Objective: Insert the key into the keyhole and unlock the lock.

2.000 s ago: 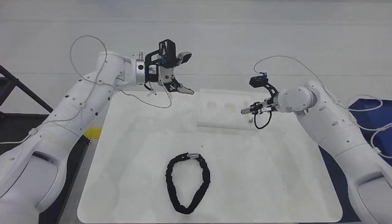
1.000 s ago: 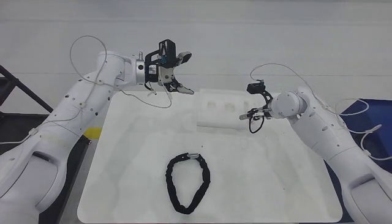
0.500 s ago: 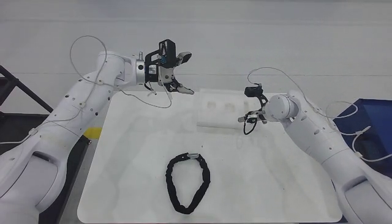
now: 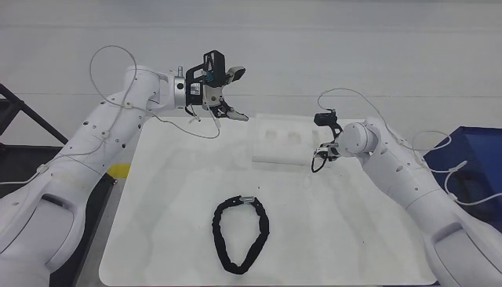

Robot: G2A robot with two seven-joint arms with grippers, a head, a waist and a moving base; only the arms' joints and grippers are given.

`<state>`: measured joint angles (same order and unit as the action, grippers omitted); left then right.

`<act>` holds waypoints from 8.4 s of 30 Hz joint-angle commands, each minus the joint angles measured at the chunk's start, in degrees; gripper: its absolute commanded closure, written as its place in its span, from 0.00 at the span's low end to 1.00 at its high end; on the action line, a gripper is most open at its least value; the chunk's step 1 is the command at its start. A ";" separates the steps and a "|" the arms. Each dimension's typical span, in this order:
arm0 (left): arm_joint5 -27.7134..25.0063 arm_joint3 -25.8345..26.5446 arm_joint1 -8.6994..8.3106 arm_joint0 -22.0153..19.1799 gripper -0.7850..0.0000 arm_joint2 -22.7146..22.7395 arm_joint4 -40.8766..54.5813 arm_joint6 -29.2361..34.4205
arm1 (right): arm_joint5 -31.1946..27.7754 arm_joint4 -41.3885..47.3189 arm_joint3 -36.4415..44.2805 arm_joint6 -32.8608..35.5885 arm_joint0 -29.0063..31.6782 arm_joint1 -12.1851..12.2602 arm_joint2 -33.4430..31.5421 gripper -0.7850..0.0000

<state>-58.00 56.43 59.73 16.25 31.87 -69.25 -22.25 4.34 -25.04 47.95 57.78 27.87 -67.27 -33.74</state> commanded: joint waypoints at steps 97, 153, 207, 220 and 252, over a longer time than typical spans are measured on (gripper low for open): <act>0.00 2.40 -1.20 6.06 0.00 1.96 -0.40 2.58 | -9.08 28.50 46.50 6.69 24.44 8.70 -47.63 1.00; 7.09 0.55 0.05 22.80 0.00 -11.23 -5.84 8.47 | -9.08 28.50 46.50 6.69 24.44 8.70 -47.63 1.00; 1.09 17.15 -4.73 26.99 1.00 8.11 -8.14 -4.07 | -4.13 27.52 45.49 15.81 23.00 8.84 -40.58 1.00; 6.58 21.40 -4.80 28.03 1.00 10.72 -15.62 -15.78 | -1.93 29.16 48.54 21.86 19.08 8.78 -35.46 1.00; 7.23 21.37 -2.62 26.65 1.00 7.80 -21.54 -16.81 | 5.60 20.21 55.27 30.04 7.76 8.39 -24.34 1.00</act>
<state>-50.94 78.19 57.02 42.96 39.69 -90.63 -38.64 9.51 -4.58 103.19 87.69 35.97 -58.88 -58.41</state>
